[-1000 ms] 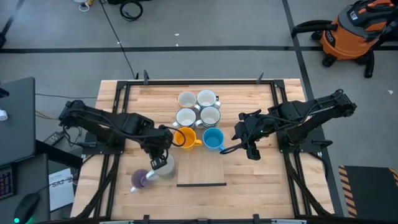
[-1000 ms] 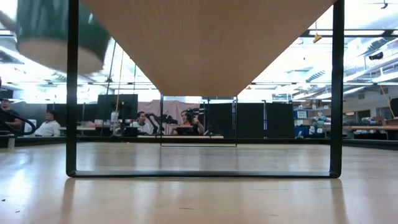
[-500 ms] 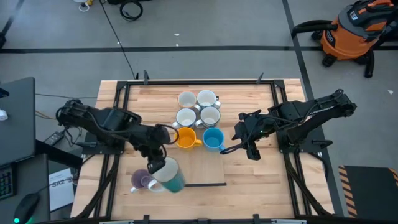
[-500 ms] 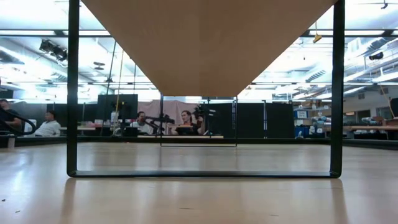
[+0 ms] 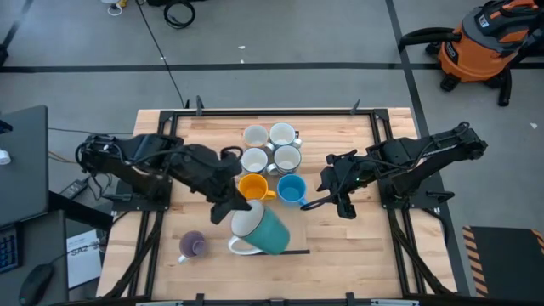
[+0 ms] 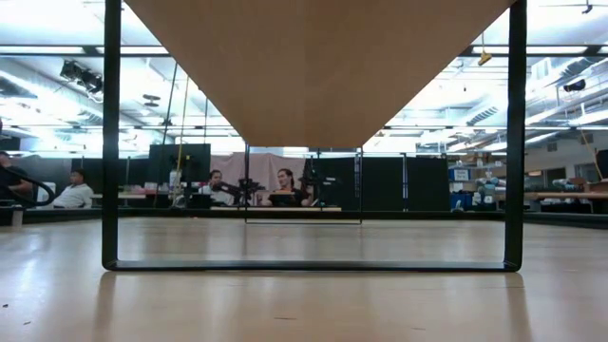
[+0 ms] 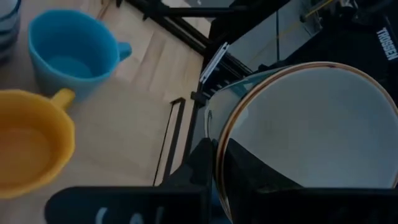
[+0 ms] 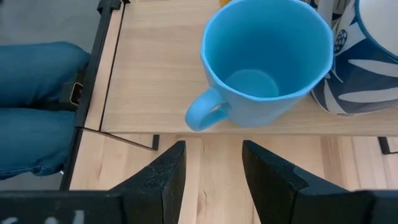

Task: Place coffee mugs
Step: Put the green mug on the shelf

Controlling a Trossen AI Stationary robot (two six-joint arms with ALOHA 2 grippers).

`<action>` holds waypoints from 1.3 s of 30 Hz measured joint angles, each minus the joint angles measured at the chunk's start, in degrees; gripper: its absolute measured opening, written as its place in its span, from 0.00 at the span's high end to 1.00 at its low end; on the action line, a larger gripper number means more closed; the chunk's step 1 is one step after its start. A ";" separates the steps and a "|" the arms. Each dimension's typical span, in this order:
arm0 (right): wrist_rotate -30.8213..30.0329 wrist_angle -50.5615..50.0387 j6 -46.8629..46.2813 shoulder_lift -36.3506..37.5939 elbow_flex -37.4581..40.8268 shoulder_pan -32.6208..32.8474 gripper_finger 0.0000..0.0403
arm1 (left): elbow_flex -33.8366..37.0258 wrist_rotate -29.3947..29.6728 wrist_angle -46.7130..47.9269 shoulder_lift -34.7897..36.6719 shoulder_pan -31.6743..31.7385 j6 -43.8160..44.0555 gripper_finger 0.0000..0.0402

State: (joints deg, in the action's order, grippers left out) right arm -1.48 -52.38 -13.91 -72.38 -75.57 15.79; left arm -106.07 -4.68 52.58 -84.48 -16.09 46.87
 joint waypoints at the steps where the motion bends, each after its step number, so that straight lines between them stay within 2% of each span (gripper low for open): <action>1: 0.36 -0.02 -0.02 0.00 0.00 0.00 0.59 | -0.71 -0.08 0.16 -0.65 0.41 -0.56 0.93; 9: 7.70 -1.62 0.44 0.80 0.00 0.00 0.59 | -11.26 -5.57 0.88 -9.29 4.21 -7.61 0.93; 18: 7.28 -9.53 0.61 7.73 0.00 0.00 0.59 | -22.21 -6.04 7.88 -18.58 5.99 -12.95 0.93; 24: 3.75 -9.27 0.60 11.55 0.00 0.00 0.59 | -22.96 -3.95 10.74 -21.93 6.07 -17.50 0.93; 32: 2.56 -8.94 0.00 12.21 0.00 0.00 0.59 | -22.89 4.17 17.34 -24.09 5.59 -19.08 0.93; 39: 2.56 -8.41 0.11 11.24 0.00 0.00 0.59 | -22.92 4.51 18.75 -26.02 4.74 -16.27 0.93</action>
State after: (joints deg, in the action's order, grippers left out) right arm 1.08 -60.79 -13.80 -61.13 -75.57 15.79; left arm -128.99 -0.17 71.33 -110.50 -11.35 30.60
